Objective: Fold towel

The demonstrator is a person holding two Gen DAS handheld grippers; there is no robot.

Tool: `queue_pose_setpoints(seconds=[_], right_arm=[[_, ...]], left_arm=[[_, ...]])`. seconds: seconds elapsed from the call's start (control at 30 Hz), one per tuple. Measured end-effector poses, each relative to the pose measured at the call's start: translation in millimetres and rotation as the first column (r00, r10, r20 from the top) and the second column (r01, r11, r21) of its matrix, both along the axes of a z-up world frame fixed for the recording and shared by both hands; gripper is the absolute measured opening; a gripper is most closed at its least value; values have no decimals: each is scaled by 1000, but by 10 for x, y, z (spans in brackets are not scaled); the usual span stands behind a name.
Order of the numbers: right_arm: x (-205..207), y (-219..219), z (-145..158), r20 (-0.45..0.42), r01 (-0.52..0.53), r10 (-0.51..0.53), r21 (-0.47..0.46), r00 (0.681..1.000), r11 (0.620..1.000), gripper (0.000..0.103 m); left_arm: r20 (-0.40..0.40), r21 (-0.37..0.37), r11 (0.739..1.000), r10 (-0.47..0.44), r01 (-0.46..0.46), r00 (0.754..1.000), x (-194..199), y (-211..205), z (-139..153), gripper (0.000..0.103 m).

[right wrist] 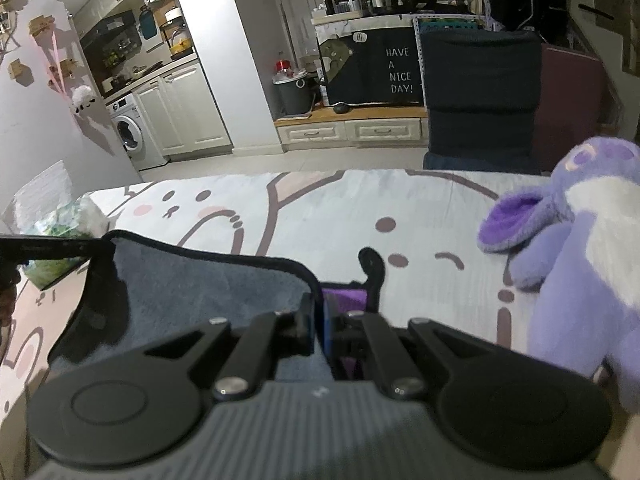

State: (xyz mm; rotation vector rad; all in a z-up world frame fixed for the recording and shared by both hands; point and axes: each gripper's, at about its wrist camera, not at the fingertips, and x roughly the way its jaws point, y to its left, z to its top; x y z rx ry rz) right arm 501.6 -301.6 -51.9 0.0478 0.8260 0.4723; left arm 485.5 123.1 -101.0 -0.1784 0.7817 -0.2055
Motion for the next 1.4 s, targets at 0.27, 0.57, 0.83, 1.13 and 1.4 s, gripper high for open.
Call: queue_pose_setpoints(seconds=[0.27,0.57,0.83,1.13,1.4], right_arm=[[48,79,-64,6,24,-23,-49,1000,999,6],[98,128,-189,-5,34,-35,-100,999,994,7],[107,131,-171,-4,37,-38,-95,999,995,37],[30,62,-117,2,62,-62,-60,998,996,80],[-117,48,57,32,69,-68,-50,997,996,102]], left_arm=[[-17,5,1000,11,-11,1000,37,-10,-121,4],[-29,38,999,26,-25,999,70,-36,-244,8],[-52,57,997,62,-59,997,53,-15,-233,48],[-66,88,993,86,-80,994,-31,-21,-134,82],[-63,96,992,92,-86,994,-132,-125,-3,103]])
